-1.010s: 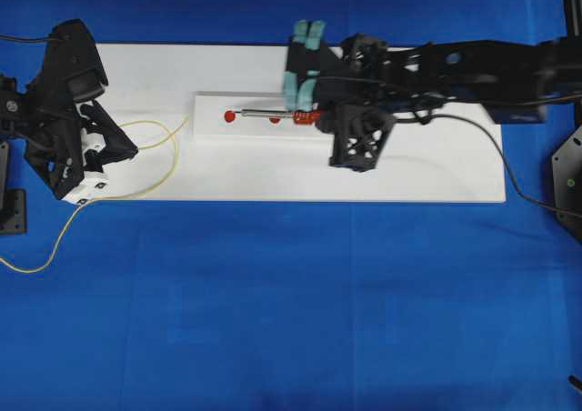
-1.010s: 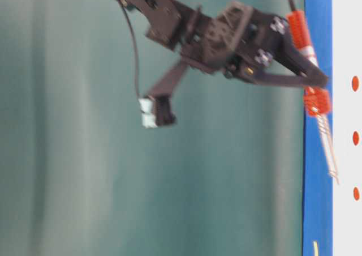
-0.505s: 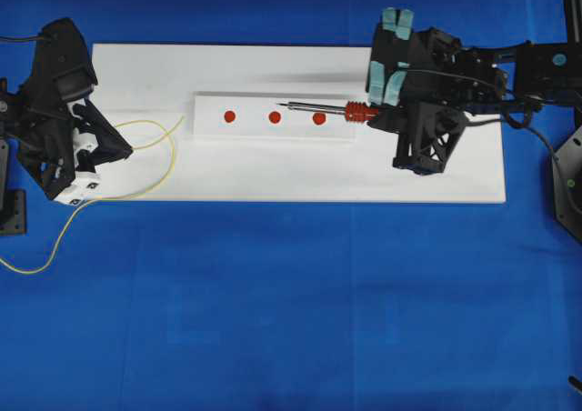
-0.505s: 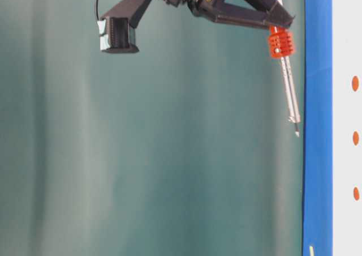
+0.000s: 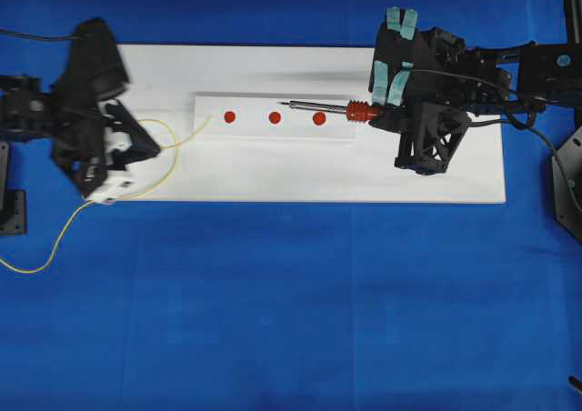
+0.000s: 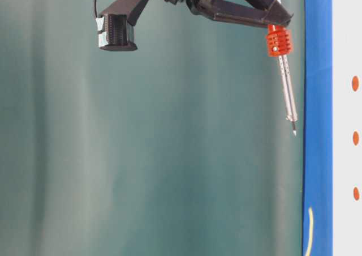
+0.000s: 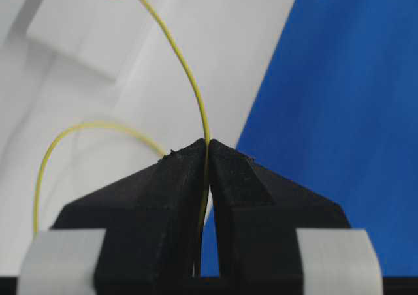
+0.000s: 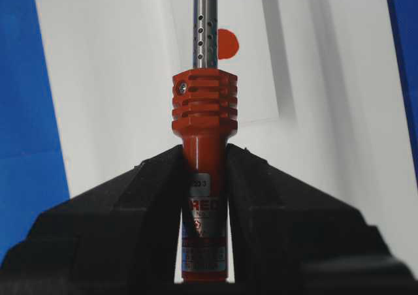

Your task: Touch the tip of the soldering iron to the tip of the solder at the mark.

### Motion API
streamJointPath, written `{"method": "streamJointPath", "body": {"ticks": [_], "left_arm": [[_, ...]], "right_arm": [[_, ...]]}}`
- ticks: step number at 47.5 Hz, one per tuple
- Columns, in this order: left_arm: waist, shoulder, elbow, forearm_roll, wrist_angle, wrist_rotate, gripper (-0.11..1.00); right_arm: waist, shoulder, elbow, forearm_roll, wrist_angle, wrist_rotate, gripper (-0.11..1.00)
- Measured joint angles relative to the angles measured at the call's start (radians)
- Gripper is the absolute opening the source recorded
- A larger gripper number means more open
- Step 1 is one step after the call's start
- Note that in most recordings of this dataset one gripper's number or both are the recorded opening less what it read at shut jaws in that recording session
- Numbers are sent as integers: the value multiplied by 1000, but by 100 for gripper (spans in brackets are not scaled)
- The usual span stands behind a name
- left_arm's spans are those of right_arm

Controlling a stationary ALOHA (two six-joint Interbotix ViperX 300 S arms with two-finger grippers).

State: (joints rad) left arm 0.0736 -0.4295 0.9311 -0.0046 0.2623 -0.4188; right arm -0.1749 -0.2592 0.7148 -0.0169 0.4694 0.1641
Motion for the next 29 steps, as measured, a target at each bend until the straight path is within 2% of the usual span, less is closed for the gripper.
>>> {"method": "streamJointPath", "body": {"ticks": [14,29], "left_arm": [[-6,209,-163,3,-2,12,2],[9,393,-250,5,-5,9,2]], "right_arm": [[0,0,3,-2,-2,0,7],[0,0,17,-14,-21,0,7]]}}
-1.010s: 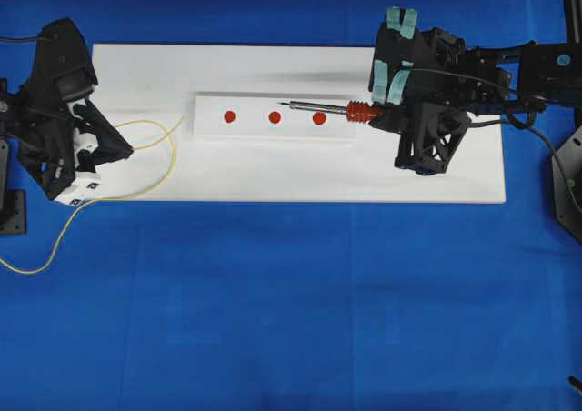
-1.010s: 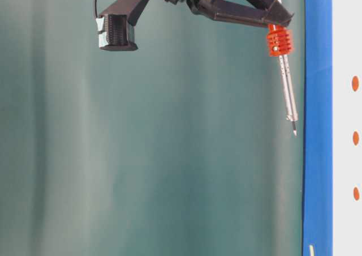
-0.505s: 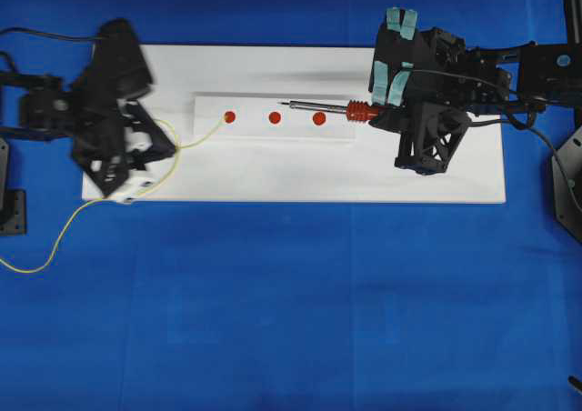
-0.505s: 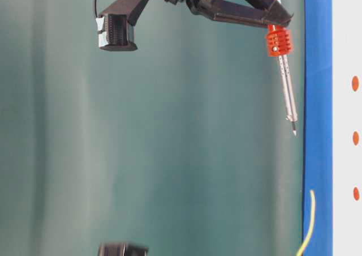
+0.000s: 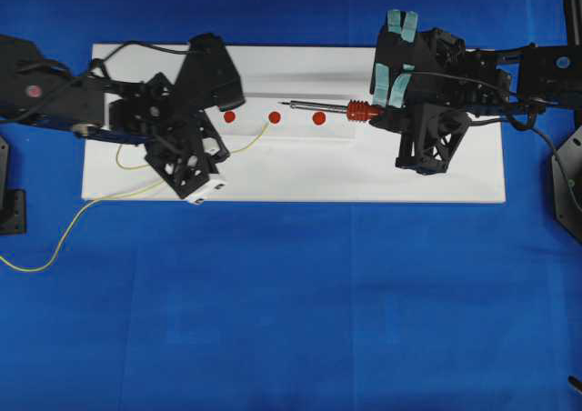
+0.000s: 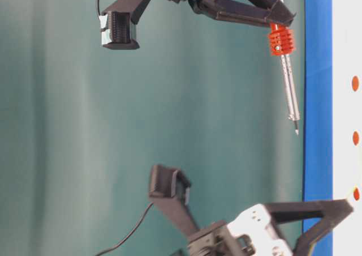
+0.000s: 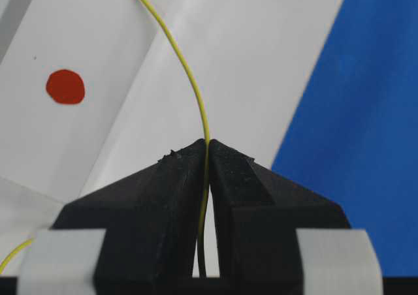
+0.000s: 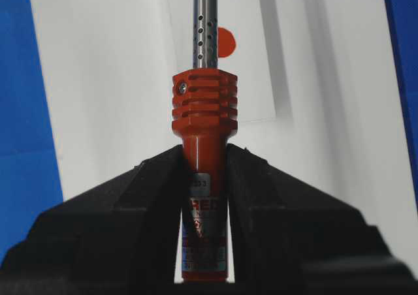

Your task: Touch the tip of the soldering iron to the tip of the solder at the mark.

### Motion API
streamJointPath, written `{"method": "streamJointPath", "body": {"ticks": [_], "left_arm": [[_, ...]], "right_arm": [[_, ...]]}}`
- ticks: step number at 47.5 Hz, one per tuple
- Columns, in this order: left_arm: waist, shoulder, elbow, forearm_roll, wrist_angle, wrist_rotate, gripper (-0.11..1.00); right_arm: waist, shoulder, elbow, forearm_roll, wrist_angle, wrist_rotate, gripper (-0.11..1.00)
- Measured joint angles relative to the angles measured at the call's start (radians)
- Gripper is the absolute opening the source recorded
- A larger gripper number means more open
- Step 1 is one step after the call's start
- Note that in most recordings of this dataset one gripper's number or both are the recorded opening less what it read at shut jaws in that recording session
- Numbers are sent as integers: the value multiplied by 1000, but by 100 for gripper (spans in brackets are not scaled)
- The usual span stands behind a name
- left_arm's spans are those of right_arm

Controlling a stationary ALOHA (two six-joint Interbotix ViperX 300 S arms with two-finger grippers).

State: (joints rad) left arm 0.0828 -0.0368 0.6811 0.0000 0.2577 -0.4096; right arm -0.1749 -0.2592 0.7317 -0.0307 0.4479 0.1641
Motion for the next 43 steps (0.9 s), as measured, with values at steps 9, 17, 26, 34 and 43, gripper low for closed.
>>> {"method": "streamJointPath", "body": {"ticks": [9,17,26,34,43], "left_arm": [[12,28,-11,0,-2,-2,2],[14,28,-12,0,-5,-5,2],[9,28,-12,0,-3,-6,2],[0,28,-14,0,-3,-8,2],[0,28,-12,0,-3,-8,2]], "right_arm": [[0,0,12,-2,-11,2,7],[-2,0,23,-2,-25,2,7],[0,0,25,-3,-28,2,7],[0,46,18,-3,-28,2,7],[-3,107,-6,-2,-29,2,6]]}}
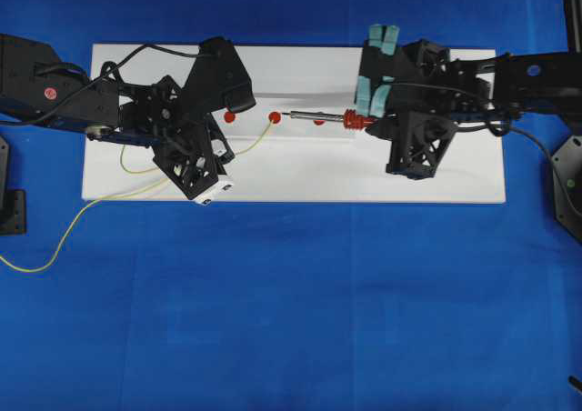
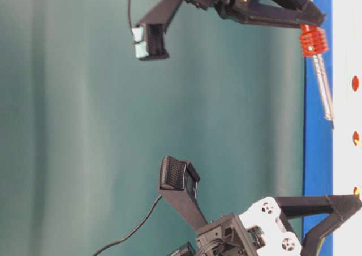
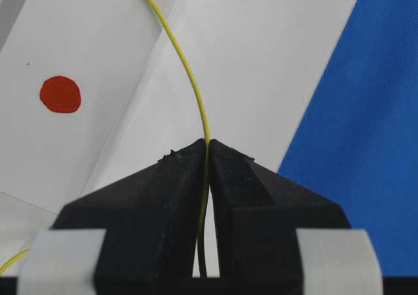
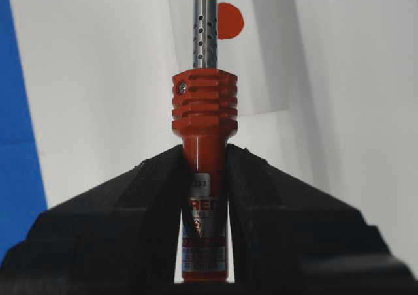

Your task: Touch the tip of the soldering iron to the tip of the solder at the mark.

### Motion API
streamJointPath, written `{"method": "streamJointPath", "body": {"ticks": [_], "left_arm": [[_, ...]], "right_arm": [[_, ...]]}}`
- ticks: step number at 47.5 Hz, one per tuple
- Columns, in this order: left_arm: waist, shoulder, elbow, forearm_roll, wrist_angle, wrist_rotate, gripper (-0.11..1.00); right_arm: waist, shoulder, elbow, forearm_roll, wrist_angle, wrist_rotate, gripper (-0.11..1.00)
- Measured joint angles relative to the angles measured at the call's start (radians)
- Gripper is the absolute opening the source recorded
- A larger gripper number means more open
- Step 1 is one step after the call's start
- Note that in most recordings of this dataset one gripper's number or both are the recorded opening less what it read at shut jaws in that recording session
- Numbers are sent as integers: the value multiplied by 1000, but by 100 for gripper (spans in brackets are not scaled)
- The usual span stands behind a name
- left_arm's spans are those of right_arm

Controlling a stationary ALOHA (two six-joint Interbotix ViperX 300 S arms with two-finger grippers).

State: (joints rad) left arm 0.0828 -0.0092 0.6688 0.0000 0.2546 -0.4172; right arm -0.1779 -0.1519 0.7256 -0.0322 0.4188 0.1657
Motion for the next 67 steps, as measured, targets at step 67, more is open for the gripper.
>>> {"method": "streamJointPath", "body": {"ticks": [67], "left_arm": [[0,0,-2,0,5,0,2]], "right_arm": [[-2,77,-29,-2,2,0,7]]}}
